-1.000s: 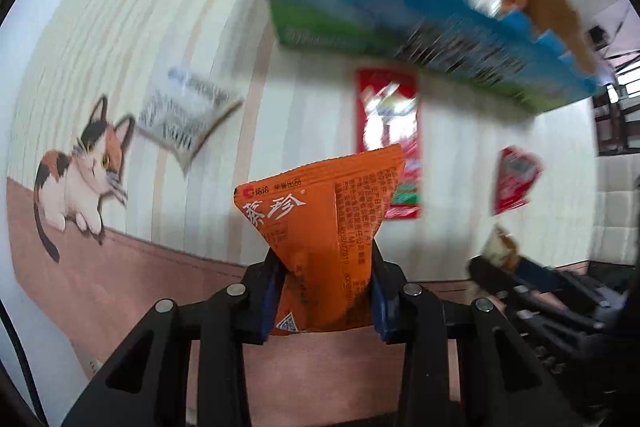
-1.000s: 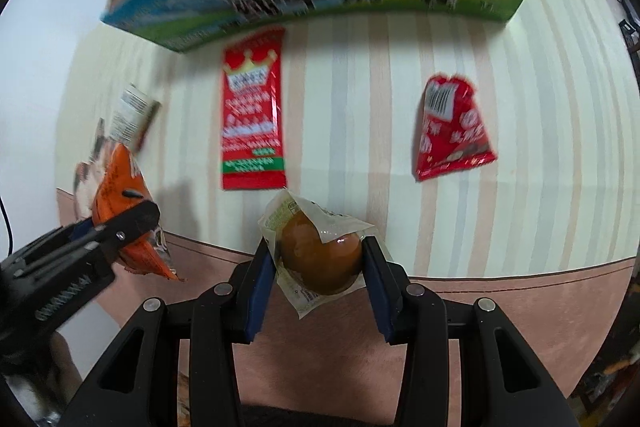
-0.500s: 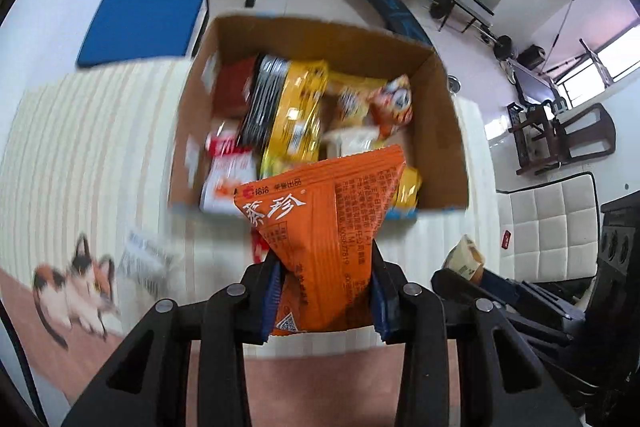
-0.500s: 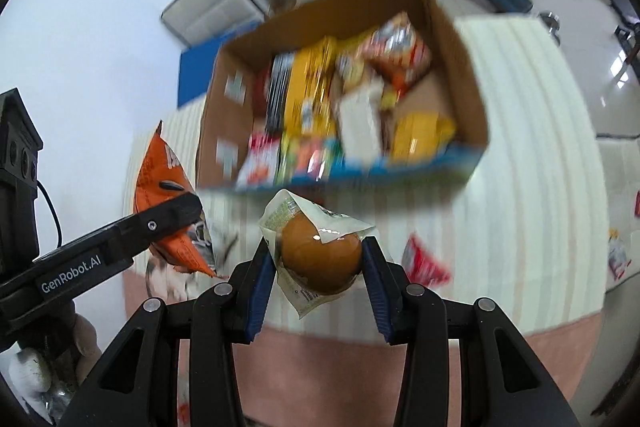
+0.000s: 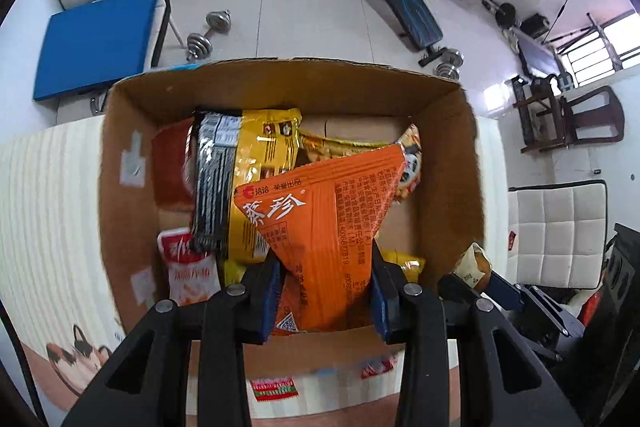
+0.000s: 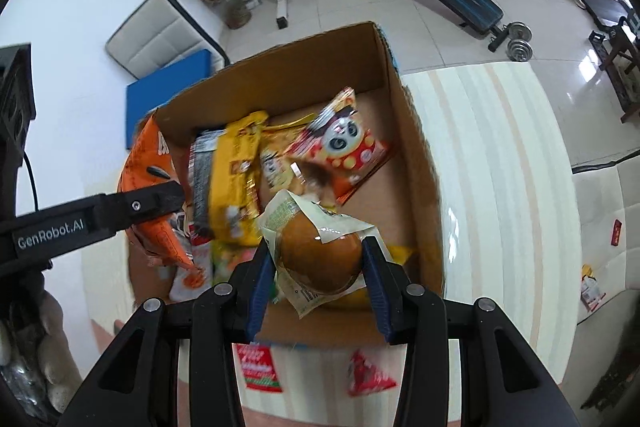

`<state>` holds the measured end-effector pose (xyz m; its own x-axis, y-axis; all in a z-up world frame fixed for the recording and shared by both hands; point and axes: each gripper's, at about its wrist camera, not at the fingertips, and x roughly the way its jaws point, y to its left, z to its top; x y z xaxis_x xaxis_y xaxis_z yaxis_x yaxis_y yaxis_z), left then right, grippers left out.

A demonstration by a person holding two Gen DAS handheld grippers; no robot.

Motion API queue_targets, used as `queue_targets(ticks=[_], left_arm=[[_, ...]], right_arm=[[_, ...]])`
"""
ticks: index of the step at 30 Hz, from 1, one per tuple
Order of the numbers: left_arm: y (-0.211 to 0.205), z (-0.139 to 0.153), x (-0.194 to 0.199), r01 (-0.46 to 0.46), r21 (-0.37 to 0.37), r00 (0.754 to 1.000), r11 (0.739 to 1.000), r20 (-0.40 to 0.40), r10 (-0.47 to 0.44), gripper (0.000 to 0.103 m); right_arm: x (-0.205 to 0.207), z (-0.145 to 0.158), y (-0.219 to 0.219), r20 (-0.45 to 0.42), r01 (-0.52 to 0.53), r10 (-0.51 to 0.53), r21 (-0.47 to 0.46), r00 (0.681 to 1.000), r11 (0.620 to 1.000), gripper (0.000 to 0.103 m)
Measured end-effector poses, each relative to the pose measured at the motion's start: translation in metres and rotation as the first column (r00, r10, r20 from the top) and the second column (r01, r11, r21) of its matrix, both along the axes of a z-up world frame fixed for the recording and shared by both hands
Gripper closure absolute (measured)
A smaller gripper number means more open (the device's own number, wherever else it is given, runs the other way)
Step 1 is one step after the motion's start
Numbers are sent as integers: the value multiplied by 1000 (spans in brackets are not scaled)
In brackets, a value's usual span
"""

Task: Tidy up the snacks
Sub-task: 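Carry the egg and orange packet into the box and open both tools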

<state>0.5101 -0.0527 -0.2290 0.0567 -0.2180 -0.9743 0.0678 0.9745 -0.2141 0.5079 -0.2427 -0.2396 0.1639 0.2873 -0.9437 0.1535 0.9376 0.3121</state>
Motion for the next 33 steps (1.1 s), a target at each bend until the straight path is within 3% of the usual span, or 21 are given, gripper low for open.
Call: queue_targets(ticks=[7,12,14,16,20,23,27,30,33], left_arm=[[-16,-26,25,45,38,998,998,-51,-44,68],[-21,-35,30,65,50,995,997,-73,-62,68],[-22,-36,31,66,51,996,997,-72,-62,67],[-20,-36,31,59,43,995,997,-78,-55,62],[-12,-34,33,18,-9,996,1000,-83,-19,21],[-8,-28,32,8,-11,997,1000,-74,-9,18],[-5,-12,23,21,-7,1000,1000,-9,-21,18],[-3,10,11,27,56,993,998,114,-33,18],[5,26,-9,16,58,982,998,187,-27,18]], right_arm=[[26,-27,-9,-51,19,-20,-15,998,1000,55],[33,-28,-12,-45,28,-30,-31,999,999,52],[35,-28,-14,-46,31,-32,-32,998,999,45],[36,-27,-15,-54,35,-37,-35,998,999,38],[38,-22,-14,-56,33,-35,-35,998,999,26],[37,-18,-12,-53,29,-32,-47,998,998,15],[34,-10,-10,-28,14,-16,-69,999,997,13],[25,1,-6,12,0,1,-82,1000,997,13],[13,10,-2,52,-12,19,-126,998,992,13]])
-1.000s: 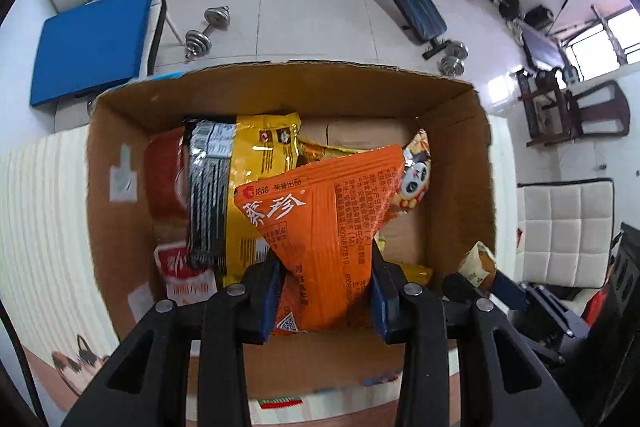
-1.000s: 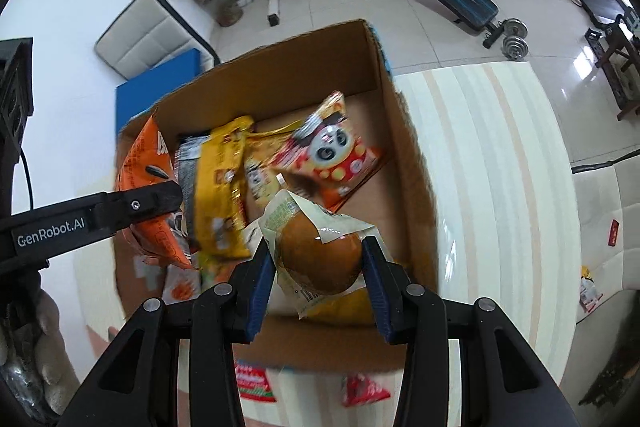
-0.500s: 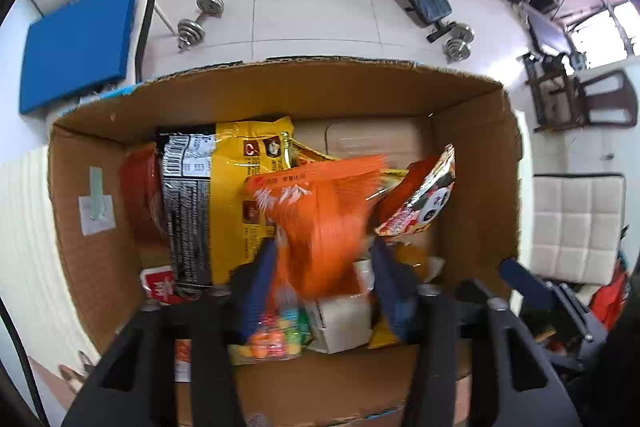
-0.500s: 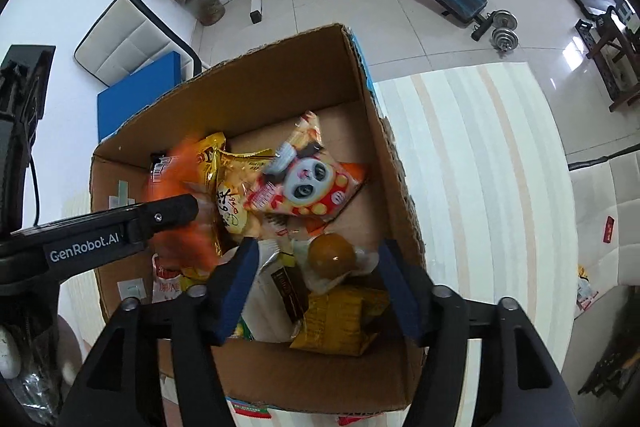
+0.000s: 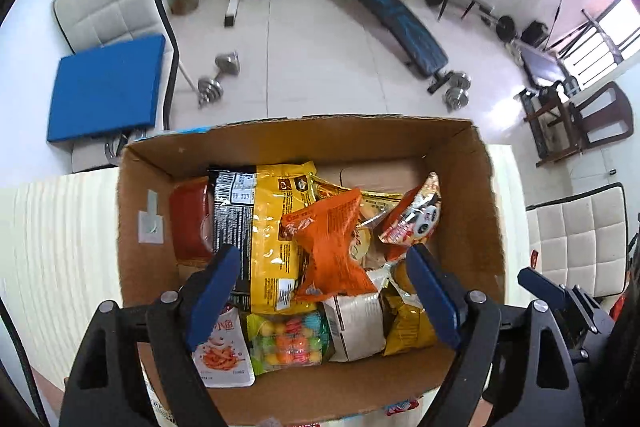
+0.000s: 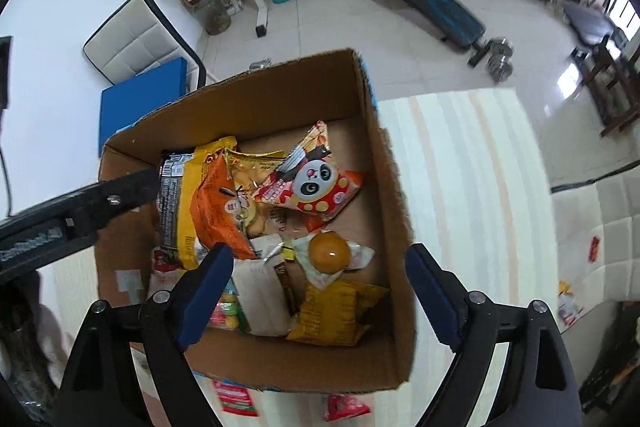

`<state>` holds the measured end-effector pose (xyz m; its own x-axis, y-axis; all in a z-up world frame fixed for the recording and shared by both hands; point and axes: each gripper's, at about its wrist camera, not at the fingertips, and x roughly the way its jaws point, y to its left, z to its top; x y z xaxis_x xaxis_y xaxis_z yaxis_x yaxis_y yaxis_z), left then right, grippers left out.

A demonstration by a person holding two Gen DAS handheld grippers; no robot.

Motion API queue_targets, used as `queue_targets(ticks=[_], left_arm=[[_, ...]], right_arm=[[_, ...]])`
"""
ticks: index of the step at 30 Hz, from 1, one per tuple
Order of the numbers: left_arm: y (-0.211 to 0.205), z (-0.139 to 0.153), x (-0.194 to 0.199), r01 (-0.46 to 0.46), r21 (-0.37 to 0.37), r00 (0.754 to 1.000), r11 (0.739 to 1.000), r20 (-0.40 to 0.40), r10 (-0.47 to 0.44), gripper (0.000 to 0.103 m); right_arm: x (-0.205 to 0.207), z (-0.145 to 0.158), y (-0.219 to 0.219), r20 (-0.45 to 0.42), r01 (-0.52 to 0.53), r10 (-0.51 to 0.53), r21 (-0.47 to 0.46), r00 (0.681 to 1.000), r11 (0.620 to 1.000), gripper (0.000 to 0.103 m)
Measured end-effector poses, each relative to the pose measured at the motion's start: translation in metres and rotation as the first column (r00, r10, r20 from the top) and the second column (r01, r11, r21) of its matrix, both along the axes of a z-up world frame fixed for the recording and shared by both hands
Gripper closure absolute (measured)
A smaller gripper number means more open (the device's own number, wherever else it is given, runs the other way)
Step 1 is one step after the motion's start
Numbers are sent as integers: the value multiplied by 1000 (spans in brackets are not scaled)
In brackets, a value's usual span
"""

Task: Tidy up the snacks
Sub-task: 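Carry the egg and orange packet into the box and open both tools, then grasp the small red packet with the right tool while the left tool grasps the red spicy-strip pack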

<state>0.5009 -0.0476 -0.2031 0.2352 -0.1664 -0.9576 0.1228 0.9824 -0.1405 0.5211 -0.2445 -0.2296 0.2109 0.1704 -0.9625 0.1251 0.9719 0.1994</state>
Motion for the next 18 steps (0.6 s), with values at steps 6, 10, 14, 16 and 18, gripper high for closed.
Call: queue_targets(ticks=[6,10,14,16,18], left_arm=[[17,20,-46,-64,42,991,997,121,59,18],[24,27,-78,-93,56,985,994,152,84,18],[30,36,-107,-123,66,976,990,186,109,18],[33,42,-121,-144,65,971,987,204,128,18],[40,47,-138,-179,47,963,983,211,165,18]], right_arm=[[-29,18,7,44,-20,20,1,999,1000,13],[-49,33,13,72,-37,37,-2,997,999,13],[-68,50,17,100,-47,46,8,994,999,13],[-80,55,19,100,-51,49,22,994,998,13],[-95,56,21,81,-60,56,41,995,997,13]])
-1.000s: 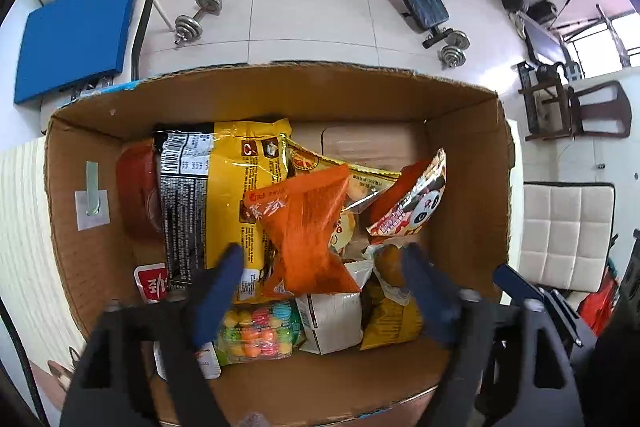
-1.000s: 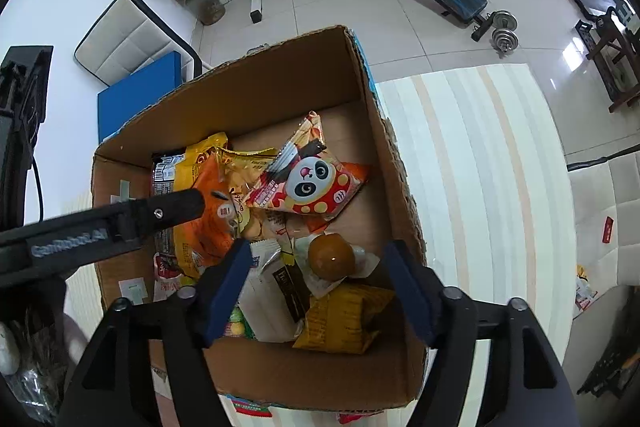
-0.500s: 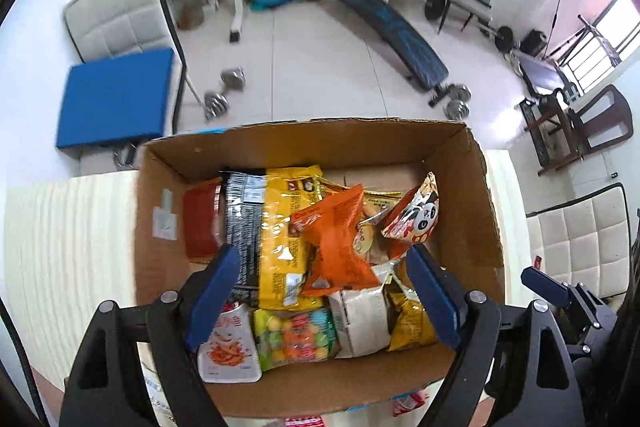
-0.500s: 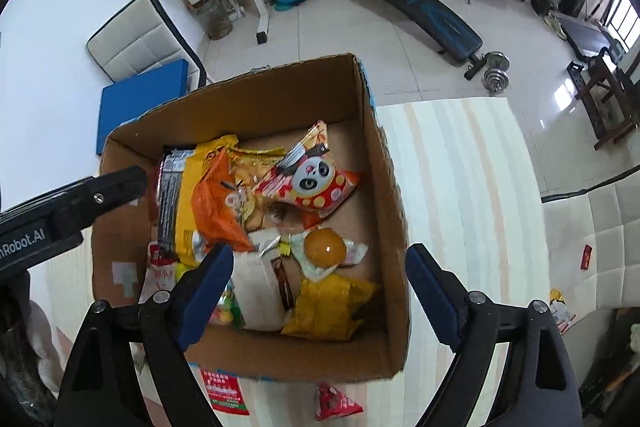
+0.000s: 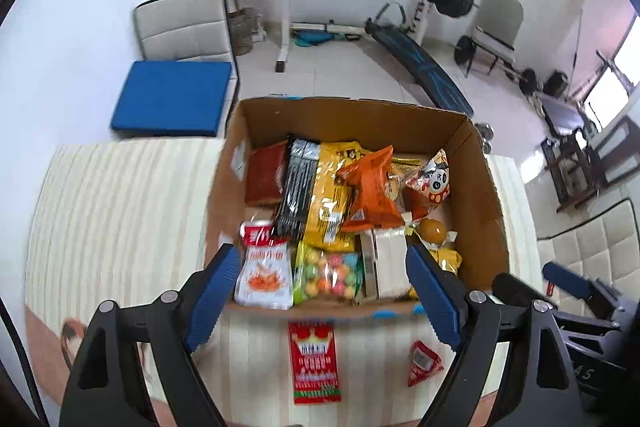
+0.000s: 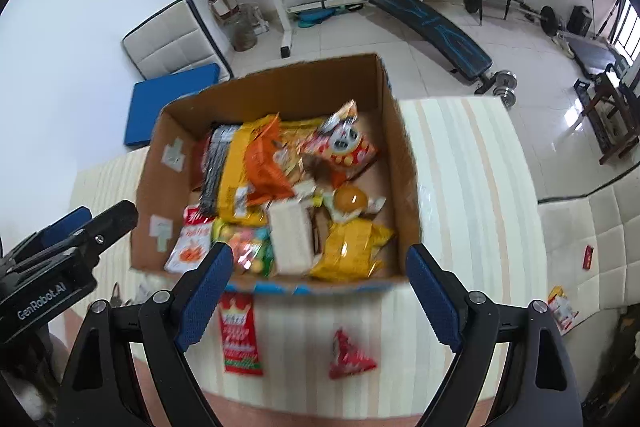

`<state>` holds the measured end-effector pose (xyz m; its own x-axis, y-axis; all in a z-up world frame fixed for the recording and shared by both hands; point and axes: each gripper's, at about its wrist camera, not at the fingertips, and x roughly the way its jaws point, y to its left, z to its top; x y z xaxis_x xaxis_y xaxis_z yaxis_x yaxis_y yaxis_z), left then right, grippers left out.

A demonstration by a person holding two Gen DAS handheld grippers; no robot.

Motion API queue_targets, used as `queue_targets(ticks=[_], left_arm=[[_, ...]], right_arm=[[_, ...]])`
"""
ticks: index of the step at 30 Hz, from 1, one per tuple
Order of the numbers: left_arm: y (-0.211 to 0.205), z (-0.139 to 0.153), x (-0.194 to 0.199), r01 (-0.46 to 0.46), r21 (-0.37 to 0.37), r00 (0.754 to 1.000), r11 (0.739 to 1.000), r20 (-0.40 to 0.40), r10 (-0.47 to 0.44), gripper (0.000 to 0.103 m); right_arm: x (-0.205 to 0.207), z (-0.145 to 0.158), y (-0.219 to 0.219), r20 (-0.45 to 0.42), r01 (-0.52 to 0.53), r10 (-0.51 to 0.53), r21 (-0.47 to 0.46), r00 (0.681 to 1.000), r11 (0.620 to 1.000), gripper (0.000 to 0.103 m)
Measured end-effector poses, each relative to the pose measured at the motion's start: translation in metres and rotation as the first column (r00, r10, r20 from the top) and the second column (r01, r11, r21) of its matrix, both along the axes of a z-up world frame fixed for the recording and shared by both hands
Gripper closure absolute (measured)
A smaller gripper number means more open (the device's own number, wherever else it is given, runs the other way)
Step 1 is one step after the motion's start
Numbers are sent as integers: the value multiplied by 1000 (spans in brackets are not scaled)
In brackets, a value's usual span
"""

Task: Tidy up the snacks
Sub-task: 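Grasp the small red packet with the right tool while the left tool grasps the red spicy-strip pack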

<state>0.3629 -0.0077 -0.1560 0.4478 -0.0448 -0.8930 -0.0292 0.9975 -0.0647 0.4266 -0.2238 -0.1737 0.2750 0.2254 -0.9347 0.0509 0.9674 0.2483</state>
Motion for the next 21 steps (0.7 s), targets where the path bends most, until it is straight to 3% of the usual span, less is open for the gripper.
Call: queue_targets(ticks=[3,9,15,20,21], left_arm=[[9,-3,-30,-49,-11,999,999,-15,48,18],[24,-55,-71,-102,-14,982,995,-161,98,18],[27,-132,-82,-122,-2,930,993,-350,113,18],[22,-172,-80,-120,-7,897,993,-429,106,18],[21,-179,-77,-118,-12,889,993,-446,100,18]], right_arm=[[-21,-9,1,-47,-12,12,3,999,1000,13],[-62,-65,-5,-203,-4,9,25,979,1000,13],[-79,-125,-6,-303,20,-5,48,953,999,15],[-76,-164,0,-365,31,-9,53,931,998,49],[-75,-166,1,-356,29,-15,35,934,999,50]])
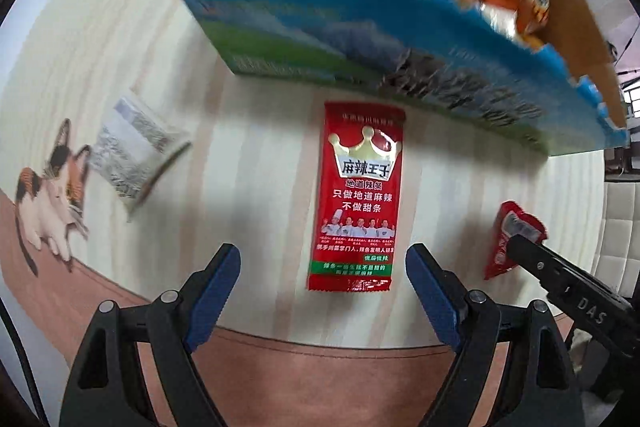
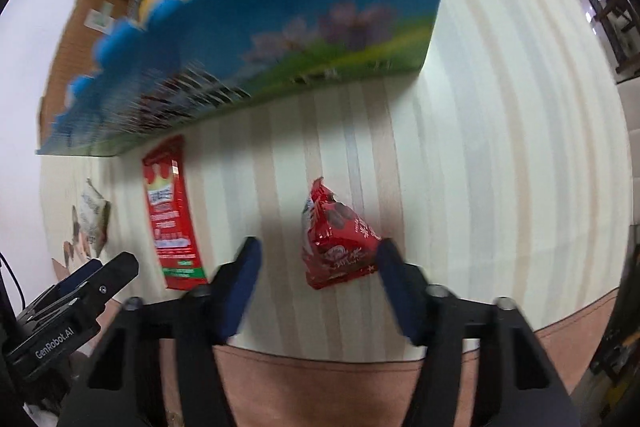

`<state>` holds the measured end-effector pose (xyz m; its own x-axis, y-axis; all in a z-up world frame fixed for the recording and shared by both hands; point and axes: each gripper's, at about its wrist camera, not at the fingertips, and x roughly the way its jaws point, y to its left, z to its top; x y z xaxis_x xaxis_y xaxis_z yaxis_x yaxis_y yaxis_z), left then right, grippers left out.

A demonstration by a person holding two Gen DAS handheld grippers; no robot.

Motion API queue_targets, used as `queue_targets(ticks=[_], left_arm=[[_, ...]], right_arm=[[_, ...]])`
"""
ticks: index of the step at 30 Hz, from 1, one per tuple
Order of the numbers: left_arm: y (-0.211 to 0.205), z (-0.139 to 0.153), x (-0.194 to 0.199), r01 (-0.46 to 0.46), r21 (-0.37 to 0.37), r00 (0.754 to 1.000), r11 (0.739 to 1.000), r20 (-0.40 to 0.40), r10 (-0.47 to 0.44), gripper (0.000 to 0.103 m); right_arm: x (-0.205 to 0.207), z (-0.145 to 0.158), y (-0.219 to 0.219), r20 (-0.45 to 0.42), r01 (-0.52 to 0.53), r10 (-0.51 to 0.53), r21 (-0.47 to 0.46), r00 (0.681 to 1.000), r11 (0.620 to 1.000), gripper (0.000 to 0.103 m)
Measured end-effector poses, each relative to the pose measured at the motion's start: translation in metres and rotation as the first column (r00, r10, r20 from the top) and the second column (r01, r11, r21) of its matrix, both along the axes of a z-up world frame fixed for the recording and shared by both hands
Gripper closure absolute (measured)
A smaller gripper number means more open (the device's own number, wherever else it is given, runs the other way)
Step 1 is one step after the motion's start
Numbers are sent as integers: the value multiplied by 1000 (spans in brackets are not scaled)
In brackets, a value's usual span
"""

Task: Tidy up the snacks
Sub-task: 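Grasp the small red packet with the right tool while the left tool grasps the red spicy-strip pack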

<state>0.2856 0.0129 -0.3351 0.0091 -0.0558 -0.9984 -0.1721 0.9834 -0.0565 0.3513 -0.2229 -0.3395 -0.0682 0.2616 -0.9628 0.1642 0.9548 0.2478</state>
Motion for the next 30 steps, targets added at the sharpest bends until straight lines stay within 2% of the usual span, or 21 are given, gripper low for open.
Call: queue_targets(ticks=[1,2,3,8,9,14,20,22,24,25,30], left_arm=[[-2,-6,3,0,-6,1000,1000,-13,0,18],[-3,-11,5,-1,-14,1000,1000,-23,1,18],[-5,-18,9,4,-22,999,1000,-39,-5,18],[-17,-39,21,40,0,996,999,-83,-40,18],[-19,-41,22,49,1,995,999,-84,-49,21],[-32,-40,18,95,24,994,995,-57,-93,52],[-38,-35,6,83,16,994,996,-68,-82,56],[-36,-34,-1,81,11,994,997,-67,-80,57],[-36,-33,-12,86,15,994,996,-63,-85,57],[-36,-32,-18,83,15,995,996,-63,-82,57],[-34,-31,-37,66,4,996,998,-63,-66,57]], right_arm=[[0,0,1,21,-8,9,-19,1000,1000,54],[1,-2,2,25,-16,16,-28,1000,999,65],[2,-3,1,21,-11,11,-22,1000,1000,68],[0,-2,2,24,-24,25,-38,999,999,70],[0,-2,2,22,-28,29,-41,999,999,70],[-1,-4,5,8,-40,41,-41,999,998,69],[11,-7,8,-22,-50,49,-34,999,998,67],[11,-8,5,-37,-47,46,-28,998,999,63],[11,-12,4,-56,-48,46,-35,997,998,53],[11,-15,5,-62,-51,49,-35,997,998,52],[9,-21,5,-64,-72,69,-55,996,996,52]])
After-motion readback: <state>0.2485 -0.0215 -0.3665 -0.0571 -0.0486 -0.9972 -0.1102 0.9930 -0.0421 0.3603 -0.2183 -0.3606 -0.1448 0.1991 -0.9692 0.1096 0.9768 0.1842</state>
